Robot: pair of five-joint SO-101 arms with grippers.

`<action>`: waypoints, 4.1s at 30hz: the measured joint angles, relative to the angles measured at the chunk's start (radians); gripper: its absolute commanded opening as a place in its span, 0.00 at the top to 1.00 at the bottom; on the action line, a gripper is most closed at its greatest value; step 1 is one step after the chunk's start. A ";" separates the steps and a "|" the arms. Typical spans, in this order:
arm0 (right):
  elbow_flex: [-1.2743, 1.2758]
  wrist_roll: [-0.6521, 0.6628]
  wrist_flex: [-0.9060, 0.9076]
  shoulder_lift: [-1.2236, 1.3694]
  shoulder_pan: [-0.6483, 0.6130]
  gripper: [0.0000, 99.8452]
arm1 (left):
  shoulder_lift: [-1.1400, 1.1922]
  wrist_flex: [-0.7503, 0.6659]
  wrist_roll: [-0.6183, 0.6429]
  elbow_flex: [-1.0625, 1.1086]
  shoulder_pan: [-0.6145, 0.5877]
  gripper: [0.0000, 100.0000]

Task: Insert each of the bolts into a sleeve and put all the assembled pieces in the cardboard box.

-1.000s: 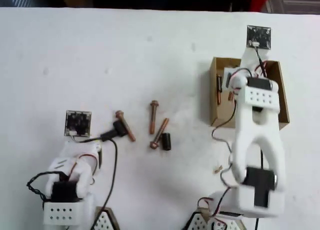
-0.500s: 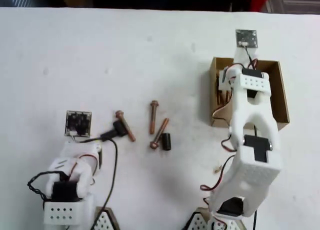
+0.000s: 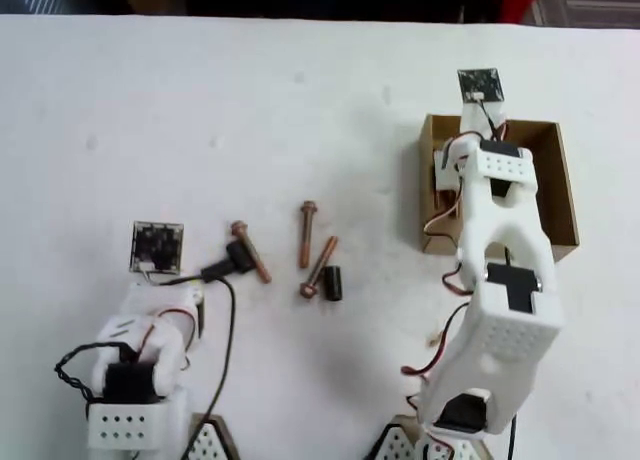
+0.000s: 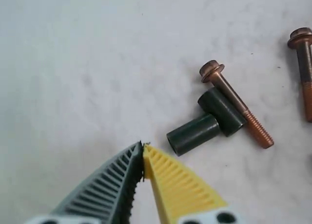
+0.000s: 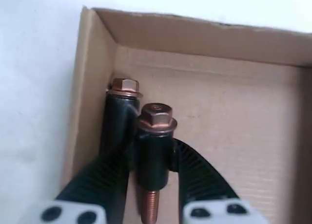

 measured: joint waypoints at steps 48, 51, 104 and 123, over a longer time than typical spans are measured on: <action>0.075 -0.273 0.723 -0.861 -0.486 0.90 | -0.002 0.147 0.000 -0.060 0.000 0.98; 0.204 -0.273 0.675 -0.862 -0.508 0.90 | 0.000 0.152 0.000 -0.060 0.000 0.98; 0.724 -0.459 0.226 -0.684 -0.692 0.89 | 0.000 0.130 0.000 -0.060 0.000 0.98; 0.640 -0.460 0.167 -0.443 -0.646 0.91 | 0.000 0.130 0.000 -0.060 0.000 0.98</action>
